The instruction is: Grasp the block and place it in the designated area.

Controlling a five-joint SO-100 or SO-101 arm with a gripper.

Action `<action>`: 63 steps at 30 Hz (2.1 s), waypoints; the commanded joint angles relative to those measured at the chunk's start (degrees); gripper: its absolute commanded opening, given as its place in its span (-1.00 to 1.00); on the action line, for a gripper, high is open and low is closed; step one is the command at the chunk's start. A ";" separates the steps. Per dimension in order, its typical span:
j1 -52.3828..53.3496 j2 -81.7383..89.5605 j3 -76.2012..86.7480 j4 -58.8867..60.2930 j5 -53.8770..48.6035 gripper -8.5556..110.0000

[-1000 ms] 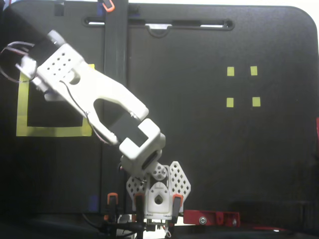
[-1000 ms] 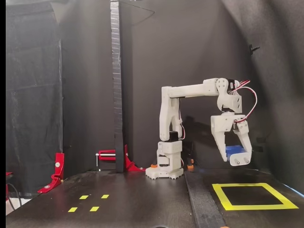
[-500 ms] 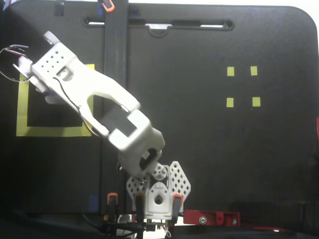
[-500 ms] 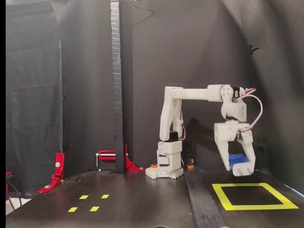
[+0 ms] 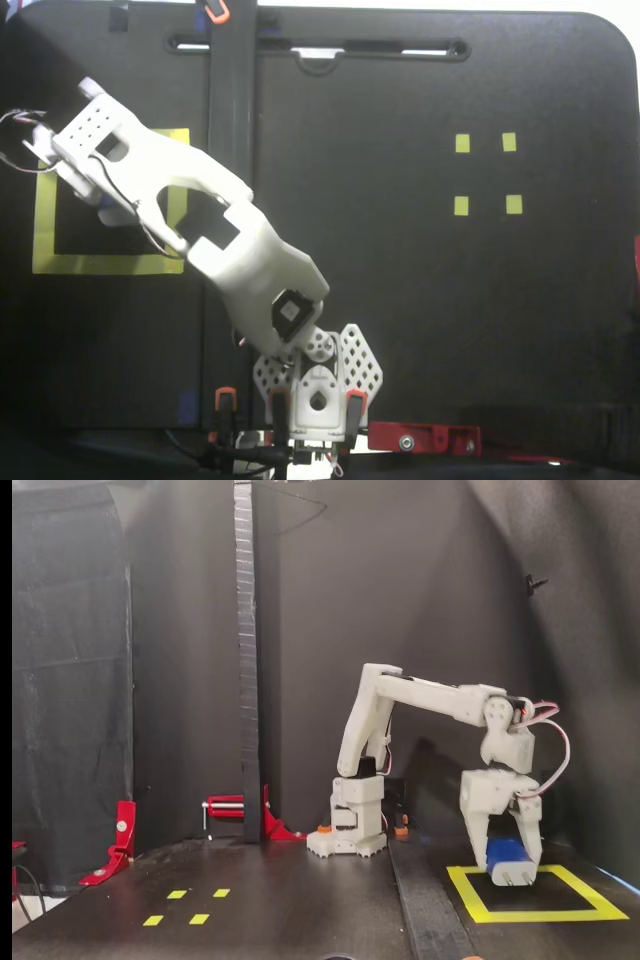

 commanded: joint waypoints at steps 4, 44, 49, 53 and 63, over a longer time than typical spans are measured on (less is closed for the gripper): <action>-0.88 -2.11 -2.37 -2.29 0.62 -0.52; 0.18 1.58 -2.37 1.23 -1.58 -0.11; 0.53 5.80 -2.37 3.60 -1.67 -0.11; 0.88 11.87 -2.37 7.29 -2.20 -0.11; 0.35 24.87 -2.29 16.61 -2.55 -0.11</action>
